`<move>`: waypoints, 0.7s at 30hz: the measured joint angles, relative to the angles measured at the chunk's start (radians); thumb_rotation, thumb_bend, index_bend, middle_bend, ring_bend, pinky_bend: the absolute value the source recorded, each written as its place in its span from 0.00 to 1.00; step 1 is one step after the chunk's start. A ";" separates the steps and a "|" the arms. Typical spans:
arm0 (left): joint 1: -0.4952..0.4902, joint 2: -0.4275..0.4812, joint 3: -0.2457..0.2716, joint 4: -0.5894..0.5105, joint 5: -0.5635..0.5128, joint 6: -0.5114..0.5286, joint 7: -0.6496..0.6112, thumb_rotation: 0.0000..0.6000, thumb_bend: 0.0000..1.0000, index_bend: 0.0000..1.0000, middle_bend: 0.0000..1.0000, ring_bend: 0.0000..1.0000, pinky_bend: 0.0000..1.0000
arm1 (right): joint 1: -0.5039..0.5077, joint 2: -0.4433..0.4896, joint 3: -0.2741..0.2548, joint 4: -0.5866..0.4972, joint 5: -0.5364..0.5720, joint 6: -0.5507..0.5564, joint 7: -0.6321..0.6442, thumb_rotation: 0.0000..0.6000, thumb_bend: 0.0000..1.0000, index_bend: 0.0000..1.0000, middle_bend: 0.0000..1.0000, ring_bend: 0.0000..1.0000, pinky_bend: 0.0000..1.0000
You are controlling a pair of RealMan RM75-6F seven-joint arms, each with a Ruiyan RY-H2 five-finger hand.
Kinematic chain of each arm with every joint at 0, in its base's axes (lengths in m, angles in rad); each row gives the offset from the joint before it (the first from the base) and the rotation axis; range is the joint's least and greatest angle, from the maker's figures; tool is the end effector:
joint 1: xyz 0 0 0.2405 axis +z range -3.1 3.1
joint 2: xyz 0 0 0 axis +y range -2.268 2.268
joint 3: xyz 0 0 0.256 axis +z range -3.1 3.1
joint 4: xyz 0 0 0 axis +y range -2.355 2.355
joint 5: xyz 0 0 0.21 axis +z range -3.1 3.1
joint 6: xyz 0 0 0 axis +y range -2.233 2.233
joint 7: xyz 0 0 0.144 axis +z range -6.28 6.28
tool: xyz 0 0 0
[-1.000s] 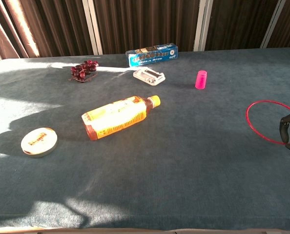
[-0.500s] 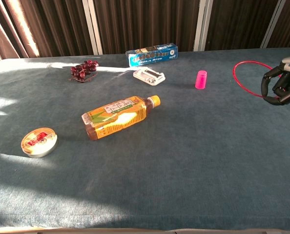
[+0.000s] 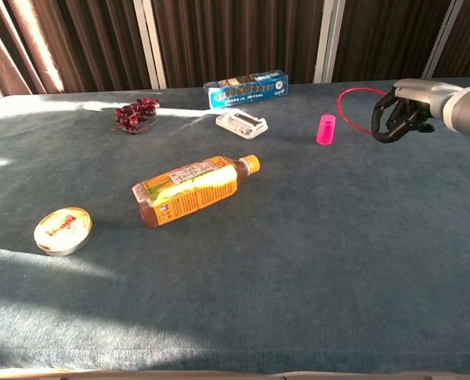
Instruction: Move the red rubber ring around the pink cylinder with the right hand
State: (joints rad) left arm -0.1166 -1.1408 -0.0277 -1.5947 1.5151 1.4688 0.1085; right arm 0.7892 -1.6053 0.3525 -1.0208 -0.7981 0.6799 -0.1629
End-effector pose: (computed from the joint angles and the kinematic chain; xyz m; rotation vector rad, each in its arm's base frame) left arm -0.3075 0.1862 0.1477 -1.4695 -0.8230 -0.8366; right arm -0.2293 -0.4358 0.0199 1.4414 -1.2879 0.8030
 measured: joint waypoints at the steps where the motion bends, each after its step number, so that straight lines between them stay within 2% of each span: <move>1: 0.000 0.000 0.001 0.000 0.001 -0.001 0.000 1.00 0.40 0.12 0.00 0.00 0.12 | 0.010 -0.014 0.002 0.020 0.001 -0.007 0.002 1.00 0.58 0.84 0.98 1.00 1.00; 9: -0.009 0.000 0.006 0.000 0.005 -0.020 0.006 1.00 0.41 0.12 0.00 0.00 0.13 | 0.122 -0.154 0.020 0.209 -0.020 -0.086 0.058 1.00 0.58 0.84 0.98 1.00 1.00; 21: -0.006 0.006 0.006 -0.003 0.006 -0.014 -0.009 1.00 0.41 0.12 0.00 0.00 0.13 | 0.186 -0.245 0.021 0.331 -0.060 -0.131 0.090 1.00 0.58 0.84 0.98 1.00 1.00</move>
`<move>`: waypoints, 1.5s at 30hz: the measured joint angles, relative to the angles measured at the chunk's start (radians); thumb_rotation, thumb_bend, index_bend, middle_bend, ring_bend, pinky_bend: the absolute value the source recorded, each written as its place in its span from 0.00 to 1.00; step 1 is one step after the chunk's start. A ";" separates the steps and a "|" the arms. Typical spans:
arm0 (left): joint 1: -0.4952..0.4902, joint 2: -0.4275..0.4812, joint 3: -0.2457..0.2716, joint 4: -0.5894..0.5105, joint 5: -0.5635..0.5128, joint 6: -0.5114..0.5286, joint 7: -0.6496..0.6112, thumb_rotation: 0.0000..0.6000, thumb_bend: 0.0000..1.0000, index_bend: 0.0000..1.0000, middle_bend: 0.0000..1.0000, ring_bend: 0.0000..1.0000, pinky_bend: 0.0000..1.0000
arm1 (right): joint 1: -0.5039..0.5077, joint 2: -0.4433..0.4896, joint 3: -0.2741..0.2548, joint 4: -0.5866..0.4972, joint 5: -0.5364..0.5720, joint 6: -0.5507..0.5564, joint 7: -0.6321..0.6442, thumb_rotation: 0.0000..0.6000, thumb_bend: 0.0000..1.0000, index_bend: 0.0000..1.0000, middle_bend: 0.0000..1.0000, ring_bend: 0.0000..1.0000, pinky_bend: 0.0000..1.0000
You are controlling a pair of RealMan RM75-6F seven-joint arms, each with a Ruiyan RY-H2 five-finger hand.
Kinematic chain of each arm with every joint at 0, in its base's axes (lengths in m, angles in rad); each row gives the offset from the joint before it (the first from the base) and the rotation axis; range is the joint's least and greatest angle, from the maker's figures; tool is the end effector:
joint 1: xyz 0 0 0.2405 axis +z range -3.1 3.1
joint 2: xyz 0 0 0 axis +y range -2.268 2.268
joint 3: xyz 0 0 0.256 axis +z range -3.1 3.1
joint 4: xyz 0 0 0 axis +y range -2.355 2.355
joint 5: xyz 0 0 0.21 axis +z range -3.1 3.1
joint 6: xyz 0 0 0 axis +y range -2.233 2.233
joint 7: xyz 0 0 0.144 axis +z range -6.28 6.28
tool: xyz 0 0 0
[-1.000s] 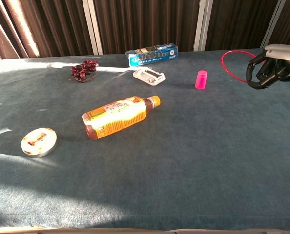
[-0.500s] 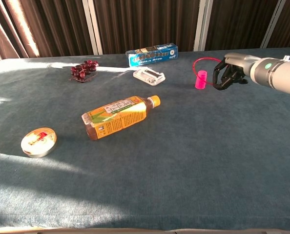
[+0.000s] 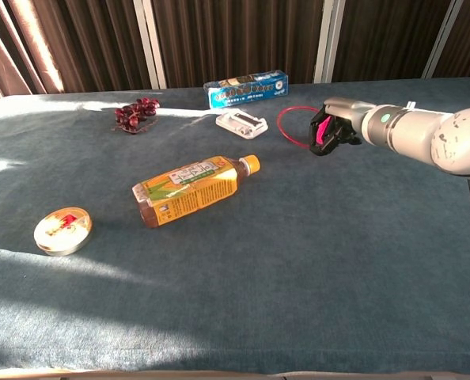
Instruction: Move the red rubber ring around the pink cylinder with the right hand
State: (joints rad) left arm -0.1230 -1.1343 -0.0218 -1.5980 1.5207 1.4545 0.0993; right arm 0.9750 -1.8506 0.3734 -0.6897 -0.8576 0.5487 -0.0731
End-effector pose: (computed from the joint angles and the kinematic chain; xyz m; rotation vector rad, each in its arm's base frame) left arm -0.3068 0.1868 0.1465 -1.4878 -0.8349 -0.8358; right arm -0.1753 -0.4658 -0.0454 1.5513 -1.3016 0.8220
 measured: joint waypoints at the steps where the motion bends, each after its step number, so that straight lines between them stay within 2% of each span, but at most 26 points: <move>1: 0.000 0.000 0.001 -0.001 0.001 -0.001 0.001 1.00 0.41 0.12 0.00 0.00 0.13 | 0.000 -0.002 -0.001 0.003 -0.003 0.000 0.000 1.00 0.58 0.83 0.98 1.00 1.00; 7: 0.000 -0.001 0.005 -0.002 0.009 0.002 0.008 1.00 0.40 0.12 0.00 0.00 0.13 | -0.002 -0.002 -0.006 -0.002 -0.013 0.000 0.002 1.00 0.56 0.68 0.98 1.00 1.00; 14: 0.001 0.001 0.004 -0.005 0.002 0.000 0.007 1.00 0.41 0.12 0.00 0.00 0.13 | -0.012 0.020 -0.012 -0.044 -0.018 0.012 -0.008 1.00 0.44 0.58 0.98 1.00 1.00; 17: 0.002 0.002 0.003 -0.005 0.002 0.001 0.006 1.00 0.40 0.12 0.00 0.00 0.13 | -0.018 0.033 -0.014 -0.065 -0.015 0.021 -0.018 1.00 0.35 0.54 0.98 1.00 1.00; 23: 0.000 0.001 0.005 -0.004 0.006 -0.002 0.012 1.00 0.41 0.12 0.00 0.00 0.13 | -0.038 0.074 -0.019 -0.144 -0.022 0.065 -0.037 1.00 0.25 0.46 0.98 1.00 1.00; 28: 0.002 -0.002 0.007 -0.002 0.021 0.010 0.016 1.00 0.40 0.12 0.00 0.00 0.13 | -0.088 0.171 -0.039 -0.338 -0.062 0.166 -0.072 1.00 0.21 0.46 0.98 1.00 1.00; 31: 0.004 -0.003 0.009 -0.001 0.028 0.018 0.018 1.00 0.40 0.13 0.00 0.00 0.13 | -0.133 0.265 -0.060 -0.515 -0.079 0.246 -0.129 1.00 0.20 0.51 0.90 0.97 0.93; 35: 0.008 -0.004 0.008 -0.001 0.025 0.024 0.024 1.00 0.41 0.13 0.00 0.00 0.14 | -0.216 0.413 -0.091 -0.799 -0.093 0.390 -0.221 1.00 0.19 0.52 0.75 0.84 0.82; 39: 0.009 -0.006 0.002 -0.003 0.009 0.023 0.030 1.00 0.40 0.13 0.00 0.00 0.14 | -0.360 0.598 -0.146 -1.108 -0.152 0.615 -0.277 1.00 0.16 0.48 0.61 0.69 0.73; 42: 0.009 -0.009 -0.005 -0.002 -0.007 0.021 0.042 1.00 0.40 0.13 0.00 0.00 0.14 | -0.506 0.713 -0.207 -1.239 -0.258 0.787 -0.258 1.00 0.15 0.42 0.50 0.55 0.60; 45: 0.009 -0.014 -0.013 0.000 -0.020 0.019 0.048 1.00 0.41 0.13 0.00 0.00 0.14 | -0.634 0.787 -0.270 -1.270 -0.375 0.886 -0.187 1.00 0.13 0.30 0.37 0.39 0.42</move>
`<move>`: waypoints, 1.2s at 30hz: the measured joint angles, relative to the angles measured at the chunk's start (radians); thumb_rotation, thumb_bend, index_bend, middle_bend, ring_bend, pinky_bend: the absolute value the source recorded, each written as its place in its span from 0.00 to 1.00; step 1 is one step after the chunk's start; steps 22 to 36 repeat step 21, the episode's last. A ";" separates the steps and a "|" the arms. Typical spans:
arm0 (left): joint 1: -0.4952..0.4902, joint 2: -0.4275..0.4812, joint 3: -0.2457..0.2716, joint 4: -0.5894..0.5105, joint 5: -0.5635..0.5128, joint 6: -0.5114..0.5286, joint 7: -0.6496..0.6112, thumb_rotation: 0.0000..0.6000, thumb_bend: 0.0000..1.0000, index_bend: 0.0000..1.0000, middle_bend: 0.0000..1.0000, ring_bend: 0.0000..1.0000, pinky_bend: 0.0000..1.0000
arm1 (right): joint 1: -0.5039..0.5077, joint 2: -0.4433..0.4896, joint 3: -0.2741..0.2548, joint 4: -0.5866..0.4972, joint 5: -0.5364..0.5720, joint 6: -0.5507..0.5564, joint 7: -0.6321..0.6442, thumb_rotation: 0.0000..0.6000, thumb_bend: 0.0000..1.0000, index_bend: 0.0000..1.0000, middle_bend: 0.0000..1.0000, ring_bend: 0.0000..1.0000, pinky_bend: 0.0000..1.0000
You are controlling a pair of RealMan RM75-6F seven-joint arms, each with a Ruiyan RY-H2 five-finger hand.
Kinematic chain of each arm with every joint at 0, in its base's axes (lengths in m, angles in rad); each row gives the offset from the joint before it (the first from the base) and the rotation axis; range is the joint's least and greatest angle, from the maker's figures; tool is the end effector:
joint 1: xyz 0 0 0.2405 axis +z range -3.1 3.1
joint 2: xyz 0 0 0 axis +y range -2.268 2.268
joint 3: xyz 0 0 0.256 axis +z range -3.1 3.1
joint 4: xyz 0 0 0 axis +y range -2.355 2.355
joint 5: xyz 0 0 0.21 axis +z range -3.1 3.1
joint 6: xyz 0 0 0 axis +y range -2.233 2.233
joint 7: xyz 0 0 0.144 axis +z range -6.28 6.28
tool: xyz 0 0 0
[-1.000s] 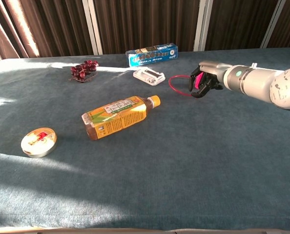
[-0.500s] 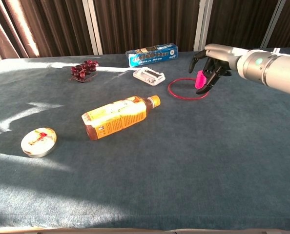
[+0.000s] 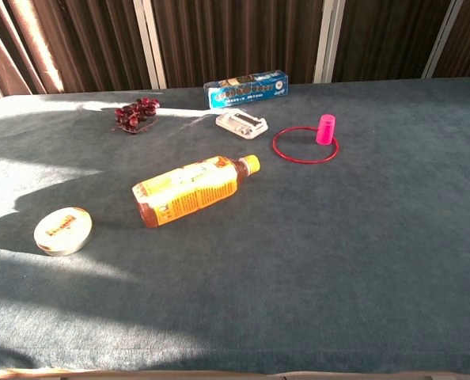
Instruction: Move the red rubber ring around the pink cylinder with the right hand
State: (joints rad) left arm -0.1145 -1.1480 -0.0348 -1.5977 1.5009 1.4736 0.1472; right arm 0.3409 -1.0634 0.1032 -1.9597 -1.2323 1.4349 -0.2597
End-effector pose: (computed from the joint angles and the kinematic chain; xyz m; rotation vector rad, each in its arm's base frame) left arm -0.3076 0.1871 0.1474 -1.4587 -0.8006 -0.8139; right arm -0.2212 -0.2457 0.1558 1.3852 -0.9341 0.9801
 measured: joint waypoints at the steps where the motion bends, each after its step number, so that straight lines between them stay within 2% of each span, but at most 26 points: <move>1: 0.000 -0.001 -0.003 0.001 -0.004 0.000 0.002 1.00 0.41 0.13 0.00 0.00 0.14 | -0.024 0.016 -0.018 0.009 -0.023 0.012 0.027 1.00 0.12 0.25 0.32 0.33 0.35; 4: 0.000 -0.004 -0.009 0.003 -0.014 0.002 0.006 1.00 0.41 0.13 0.00 0.00 0.14 | -0.091 0.069 -0.081 0.071 -0.053 0.017 0.132 1.00 0.12 0.13 0.19 0.20 0.23; 6: 0.002 -0.004 -0.009 0.002 -0.015 0.004 0.008 1.00 0.41 0.13 0.00 0.00 0.14 | -0.121 0.090 -0.106 0.103 -0.055 0.006 0.178 1.00 0.11 0.04 0.11 0.13 0.20; 11: 0.004 -0.005 -0.006 0.000 -0.007 0.009 0.009 1.00 0.41 0.12 0.00 0.00 0.14 | -0.164 0.099 -0.135 0.146 -0.073 -0.011 0.201 1.00 0.11 0.00 0.00 0.00 0.16; 19: 0.004 -0.008 -0.007 0.003 -0.007 0.010 0.007 1.00 0.41 0.11 0.00 0.00 0.14 | -0.202 0.056 -0.148 0.171 -0.152 0.015 0.170 1.00 0.11 0.00 0.00 0.00 0.15; 36: 0.004 -0.007 -0.007 0.003 -0.006 0.010 0.006 1.00 0.41 0.11 0.00 0.00 0.14 | -0.204 0.055 -0.149 0.172 -0.154 0.014 0.170 1.00 0.11 0.00 0.00 0.00 0.15</move>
